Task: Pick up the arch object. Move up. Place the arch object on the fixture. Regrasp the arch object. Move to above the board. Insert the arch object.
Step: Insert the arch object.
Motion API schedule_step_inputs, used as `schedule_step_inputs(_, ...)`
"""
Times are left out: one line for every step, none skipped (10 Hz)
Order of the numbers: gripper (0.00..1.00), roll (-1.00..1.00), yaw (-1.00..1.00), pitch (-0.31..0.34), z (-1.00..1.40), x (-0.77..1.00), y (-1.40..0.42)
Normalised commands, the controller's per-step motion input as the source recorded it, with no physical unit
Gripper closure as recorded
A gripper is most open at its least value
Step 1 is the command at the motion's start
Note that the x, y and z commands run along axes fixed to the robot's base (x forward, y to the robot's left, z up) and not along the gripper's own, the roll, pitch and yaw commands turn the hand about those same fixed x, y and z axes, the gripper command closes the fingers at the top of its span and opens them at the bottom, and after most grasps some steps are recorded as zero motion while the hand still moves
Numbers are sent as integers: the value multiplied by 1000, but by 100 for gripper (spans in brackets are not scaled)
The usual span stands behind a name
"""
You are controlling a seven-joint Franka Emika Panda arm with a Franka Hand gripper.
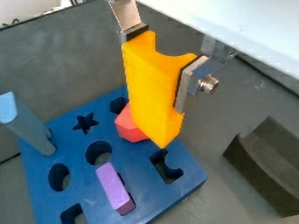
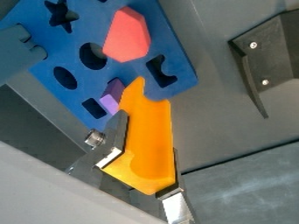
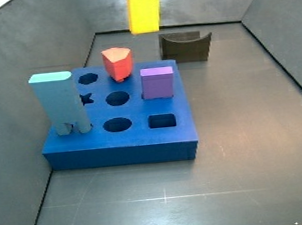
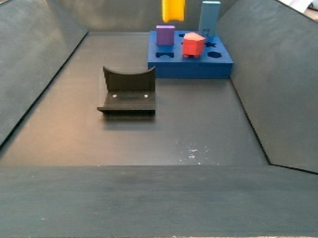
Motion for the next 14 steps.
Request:
schedule_step_inputs(100, -133, -340, -14, -623, 123, 26)
schedule_step_inputs(100, -50, -506, -16, -700, 146, 0)
schedule_step_inputs(100, 0, -651, 0, -611, 263, -43)
schedule_step_inputs(100, 79, -663, 0, -537, 203, -11)
schedule_step_inputs(100, 37, -363, 0, -414, 0, 0)
schedule_step_inputs(100, 0, 0, -9, -314, -89, 0)
schedule_step_inputs(100, 0, 74, -16, -246, -60, 0)
schedule_step_inputs(100, 169, 234, 0, -357, 0, 0)
schedule_step_inputs(100, 214, 234, 0, -391, 51, 0)
schedule_step_inputs(100, 77, 0, 0, -251, 143, 0)
schedule_step_inputs(100, 107, -40, 0, -194, 177, 0)
schedule_step_inputs(100, 271, -57, 39, -246, 214, 0)
schedule_step_inputs(100, 389, -17, 53, -309, 171, 0)
schedule_step_inputs(100, 303, -29, 29, -274, 100, 0)
